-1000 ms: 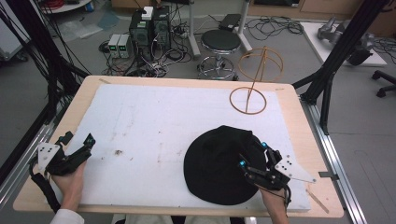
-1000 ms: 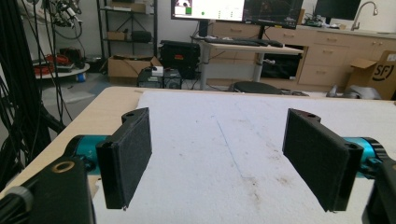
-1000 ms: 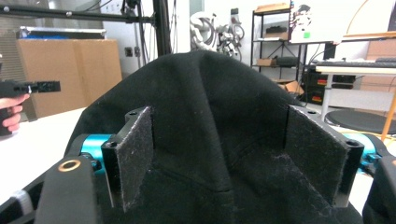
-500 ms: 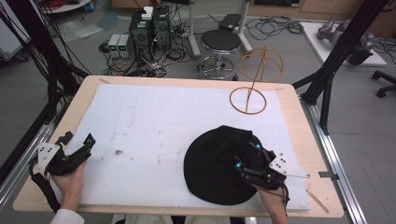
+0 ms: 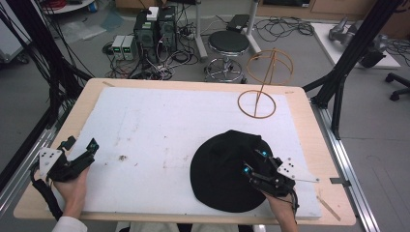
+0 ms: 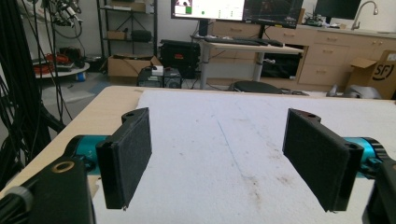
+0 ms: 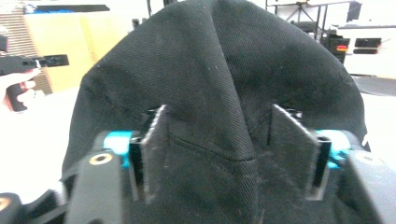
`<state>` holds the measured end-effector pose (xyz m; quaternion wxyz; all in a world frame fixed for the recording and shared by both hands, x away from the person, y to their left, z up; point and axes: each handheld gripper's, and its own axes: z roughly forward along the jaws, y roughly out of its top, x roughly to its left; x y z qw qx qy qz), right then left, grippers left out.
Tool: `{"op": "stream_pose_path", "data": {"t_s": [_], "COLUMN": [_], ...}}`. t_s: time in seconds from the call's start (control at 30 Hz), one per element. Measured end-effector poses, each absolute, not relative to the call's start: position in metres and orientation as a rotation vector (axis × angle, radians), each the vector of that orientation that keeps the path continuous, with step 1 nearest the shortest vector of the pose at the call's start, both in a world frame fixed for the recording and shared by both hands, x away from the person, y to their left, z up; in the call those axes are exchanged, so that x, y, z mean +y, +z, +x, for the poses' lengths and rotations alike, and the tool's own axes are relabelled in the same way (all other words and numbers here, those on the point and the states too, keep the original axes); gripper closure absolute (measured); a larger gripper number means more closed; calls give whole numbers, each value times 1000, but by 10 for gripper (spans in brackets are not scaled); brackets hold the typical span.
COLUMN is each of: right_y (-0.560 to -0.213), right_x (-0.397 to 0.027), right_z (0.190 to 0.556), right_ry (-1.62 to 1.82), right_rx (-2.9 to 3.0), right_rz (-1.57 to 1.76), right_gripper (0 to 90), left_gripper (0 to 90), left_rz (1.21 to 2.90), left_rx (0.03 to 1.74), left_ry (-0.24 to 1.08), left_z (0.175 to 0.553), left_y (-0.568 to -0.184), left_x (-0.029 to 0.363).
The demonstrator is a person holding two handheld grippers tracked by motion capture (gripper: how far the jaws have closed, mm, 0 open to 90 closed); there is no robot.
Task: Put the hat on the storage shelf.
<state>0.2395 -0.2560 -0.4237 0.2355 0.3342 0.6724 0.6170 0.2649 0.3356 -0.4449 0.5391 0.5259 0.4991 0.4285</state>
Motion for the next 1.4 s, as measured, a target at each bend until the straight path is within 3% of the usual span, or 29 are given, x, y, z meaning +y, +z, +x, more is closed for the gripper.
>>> {"op": "stream_pose_path", "data": {"t_s": [0.43, 0.9, 1.4], "right_y": [-425, -426, -425], "right_x": [-258, -257, -256], "right_z": [242, 244, 244], "right_ry": [1666, 1675, 1670], "right_rx": [1841, 1908, 1905], "right_rz": [971, 924, 933], "right_gripper": [522, 825, 861], "left_gripper": [240, 241, 241], "left_rz": [1238, 1241, 1242], "left_rx": [1195, 1193, 1189], "left_ry": [1008, 1003, 1003], "left_z": [265, 265, 265], "left_y": [-445, -446, -446], "left_x": [338, 337, 337]}}
